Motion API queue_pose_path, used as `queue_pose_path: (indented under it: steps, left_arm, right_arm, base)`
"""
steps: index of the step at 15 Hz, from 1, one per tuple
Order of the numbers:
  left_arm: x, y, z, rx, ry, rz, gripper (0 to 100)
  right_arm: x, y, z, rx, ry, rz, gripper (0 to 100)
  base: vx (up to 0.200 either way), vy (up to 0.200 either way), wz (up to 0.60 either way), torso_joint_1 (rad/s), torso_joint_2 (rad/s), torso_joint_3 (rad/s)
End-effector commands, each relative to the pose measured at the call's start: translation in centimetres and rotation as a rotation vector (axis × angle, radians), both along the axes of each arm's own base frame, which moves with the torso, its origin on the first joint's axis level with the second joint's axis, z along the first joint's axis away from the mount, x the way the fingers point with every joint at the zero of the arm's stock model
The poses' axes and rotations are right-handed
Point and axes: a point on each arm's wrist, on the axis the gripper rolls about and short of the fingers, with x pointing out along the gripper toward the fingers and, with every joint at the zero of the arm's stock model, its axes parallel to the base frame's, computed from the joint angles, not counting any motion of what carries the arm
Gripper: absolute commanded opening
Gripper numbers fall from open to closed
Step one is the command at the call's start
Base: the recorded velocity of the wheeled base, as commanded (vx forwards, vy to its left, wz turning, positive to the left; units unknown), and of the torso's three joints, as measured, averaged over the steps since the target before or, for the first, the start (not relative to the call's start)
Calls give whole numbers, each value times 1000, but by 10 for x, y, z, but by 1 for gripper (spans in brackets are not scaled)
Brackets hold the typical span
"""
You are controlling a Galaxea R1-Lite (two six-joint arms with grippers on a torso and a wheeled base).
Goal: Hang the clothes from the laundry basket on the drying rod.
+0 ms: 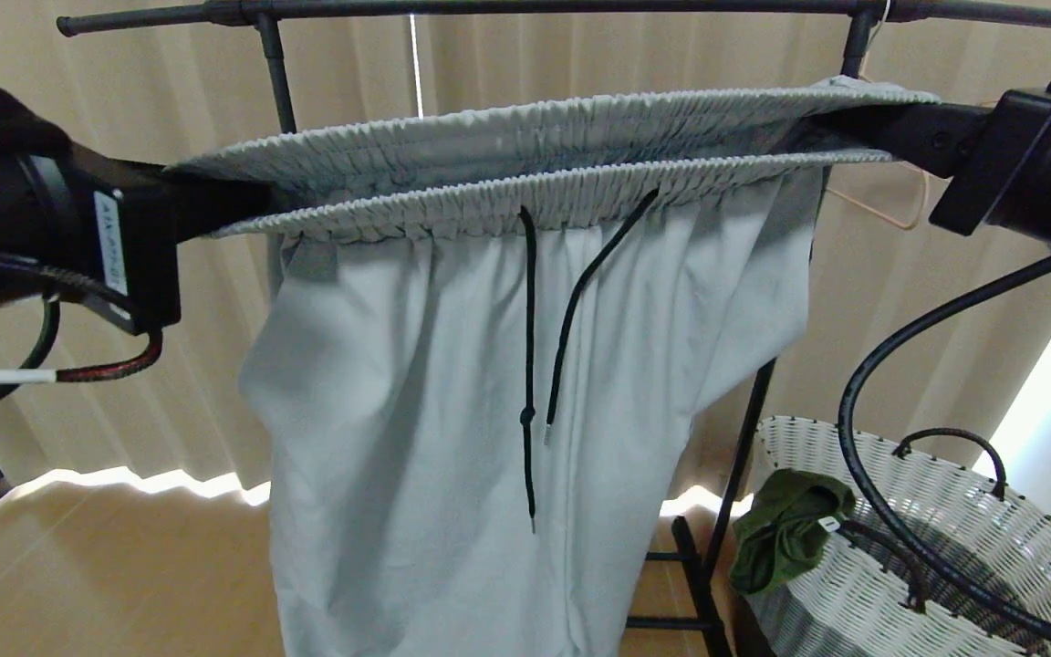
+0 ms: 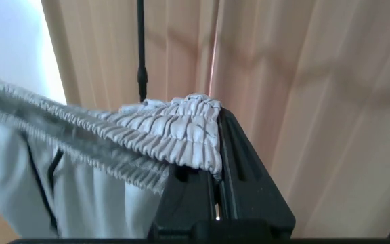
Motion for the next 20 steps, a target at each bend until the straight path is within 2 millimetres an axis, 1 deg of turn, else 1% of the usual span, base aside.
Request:
queue_pose_path:
  steps: [1, 3, 4, 5, 7, 8, 10, 11, 13, 15, 18, 20]
  left_arm:
    - [29, -7, -5, 41, 29, 41, 0]
    - [29, -9, -6, 33, 37, 2, 0]
    - [28, -9, -5, 24, 35, -34, 0]
    - [28, -9, -2, 23, 26, -43, 0]
    - [33, -13, 7, 18, 4, -45, 0]
    - [40, -17, 14, 8, -11, -44, 0]
    - [45, -21, 23, -7, -34, -45, 0]
    - [45, -21, 23, -8, -36, -45, 0]
    - [45, -21, 14, 3, -8, -46, 0]
    - [46, -23, 10, -1, 8, -45, 0]
    - [53, -32, 3, -41, 52, -45, 0]
    - [63, -38, 0, -44, 47, -41, 0]
  right_arm:
    - [0, 0, 1, 3, -4, -2, 0]
    - [0, -2, 1, 3, -4, -11, 0]
    - [5, -8, 0, -1, -1, -47, 0]
    - [10, -10, -1, -4, 4, -65, 0]
    - [19, -15, -7, -21, 26, -103, 0]
    - [26, -16, -9, -25, 34, -116, 0]
    - [26, -16, -5, -19, 22, -115, 0]
    - [23, -17, -6, -20, 23, -115, 0]
    - [20, -18, -7, -21, 26, -115, 0]
    - [20, -19, -7, -22, 25, -117, 0]
    - [12, -22, -5, -36, 19, -117, 0]
    - [-7, -30, -2, -61, 50, -114, 0]
  base:
    - [0, 0, 0, 0, 0, 0]
    - [0, 0, 0, 0, 0, 0]
    - [0, 0, 0, 0, 0, 0]
    - [0, 0, 0, 0, 0, 0]
    - [0, 0, 0, 0, 0, 0]
    - [0, 0, 0, 0, 0, 0]
    - [0, 0, 0, 0, 0, 0]
    - [0, 0, 0, 0, 0, 0]
    - [0, 0, 0, 0, 0, 0]
    - [0, 0, 0, 0, 0, 0]
    - [0, 0, 0, 0, 0, 0]
    - [0, 0, 0, 0, 0, 0]
